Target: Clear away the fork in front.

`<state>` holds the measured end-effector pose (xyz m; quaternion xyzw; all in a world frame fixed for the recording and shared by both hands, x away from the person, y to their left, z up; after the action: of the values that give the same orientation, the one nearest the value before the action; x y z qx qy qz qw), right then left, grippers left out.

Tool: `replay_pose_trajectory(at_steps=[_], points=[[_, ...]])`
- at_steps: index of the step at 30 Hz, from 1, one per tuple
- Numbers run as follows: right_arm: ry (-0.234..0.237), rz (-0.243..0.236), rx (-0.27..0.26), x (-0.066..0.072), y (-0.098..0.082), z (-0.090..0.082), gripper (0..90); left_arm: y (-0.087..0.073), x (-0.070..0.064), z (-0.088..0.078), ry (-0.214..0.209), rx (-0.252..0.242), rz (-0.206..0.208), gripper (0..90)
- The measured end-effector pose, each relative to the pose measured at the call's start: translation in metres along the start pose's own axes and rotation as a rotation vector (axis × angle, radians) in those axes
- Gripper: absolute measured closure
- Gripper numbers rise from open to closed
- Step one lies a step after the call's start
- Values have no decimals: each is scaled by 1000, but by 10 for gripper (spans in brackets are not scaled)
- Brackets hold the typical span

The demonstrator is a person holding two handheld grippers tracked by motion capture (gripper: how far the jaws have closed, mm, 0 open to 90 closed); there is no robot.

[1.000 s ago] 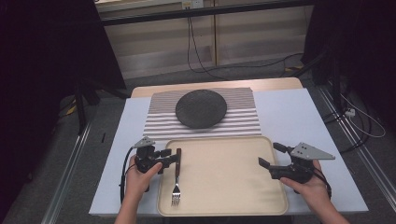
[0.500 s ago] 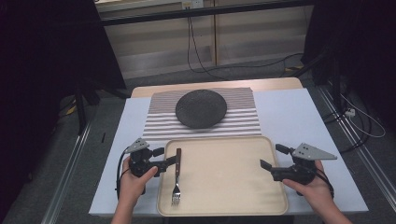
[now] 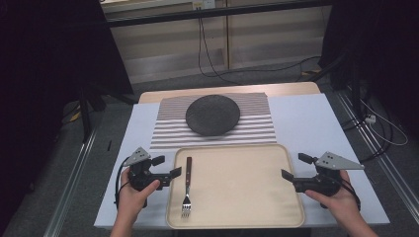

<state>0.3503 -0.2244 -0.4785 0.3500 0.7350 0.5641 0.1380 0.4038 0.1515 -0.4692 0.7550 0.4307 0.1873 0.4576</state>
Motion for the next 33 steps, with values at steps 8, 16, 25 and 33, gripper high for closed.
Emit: replay_pose_trajectory(at_steps=[8, 16, 25, 33], points=[[-10, -2, 11, -2, -3, -8, 128, -4, 2, -2, -4, 3, 5, 105], [-25, 5, 12, -5, -9, -14, 128, -7, 1, -4, -1, 1, 21, 95], [-15, -12, 21, -2, -12, -13, 128, -10, 4, -7, 9, -20, 38, 88], [-11, -19, 12, -1, -13, -14, 129, -20, 8, -6, 30, 0, 55, 87]])
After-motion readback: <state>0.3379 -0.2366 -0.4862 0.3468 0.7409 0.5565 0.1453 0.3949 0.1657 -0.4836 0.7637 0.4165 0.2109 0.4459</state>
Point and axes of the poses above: each handheld gripper's, and its own axes: z roughly forward along the jaws, y roughly out of its top, x roughly to its left, the point moved 10 cm from there along z, roughly forward along the jaws, and after that the axes turned 14 degrees about y, right-handed, at the moved point
